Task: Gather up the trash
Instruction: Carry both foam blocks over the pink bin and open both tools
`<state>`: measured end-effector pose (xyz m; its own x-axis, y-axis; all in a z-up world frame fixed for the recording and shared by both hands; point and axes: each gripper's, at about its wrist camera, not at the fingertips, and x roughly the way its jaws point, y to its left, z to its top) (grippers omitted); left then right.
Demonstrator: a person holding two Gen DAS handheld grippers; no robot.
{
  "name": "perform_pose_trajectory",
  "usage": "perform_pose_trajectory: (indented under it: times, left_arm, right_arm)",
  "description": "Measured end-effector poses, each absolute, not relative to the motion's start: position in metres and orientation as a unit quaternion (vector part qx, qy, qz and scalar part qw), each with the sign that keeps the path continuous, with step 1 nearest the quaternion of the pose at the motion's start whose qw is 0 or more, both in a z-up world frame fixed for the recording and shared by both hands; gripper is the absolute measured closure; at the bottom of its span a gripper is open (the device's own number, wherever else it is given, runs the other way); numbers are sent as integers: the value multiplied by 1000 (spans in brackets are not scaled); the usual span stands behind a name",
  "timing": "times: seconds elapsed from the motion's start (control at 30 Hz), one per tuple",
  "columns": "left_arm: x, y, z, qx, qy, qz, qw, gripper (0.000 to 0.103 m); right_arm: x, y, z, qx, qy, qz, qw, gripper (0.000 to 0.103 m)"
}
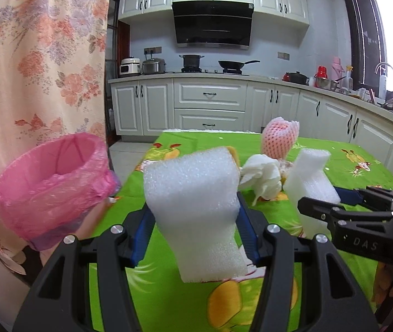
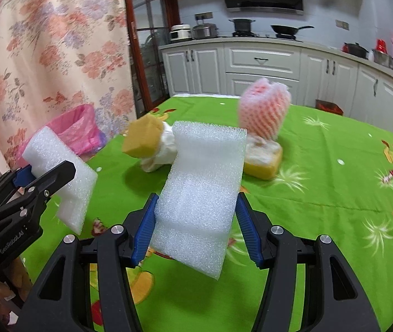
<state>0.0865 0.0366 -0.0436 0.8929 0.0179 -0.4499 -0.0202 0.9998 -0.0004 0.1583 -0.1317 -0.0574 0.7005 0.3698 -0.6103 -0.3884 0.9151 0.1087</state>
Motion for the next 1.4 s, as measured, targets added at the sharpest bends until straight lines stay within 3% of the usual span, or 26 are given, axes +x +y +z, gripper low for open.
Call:
perform_pose_trajectory:
  times: [0.67,1.03,1.4]
  left_arm:
    - [55,160,0,-27,188,126,974,49]
    - [81,250,22,-53,188,166,967,49]
    - [122,304,21,-64,200,194,958,48]
  right_arm:
    - [173,1,-13,-71,277,342,895,49]
    - [201,77,17,-79,246,420,870,48]
    - [235,136,12,-84,250,457,850,47]
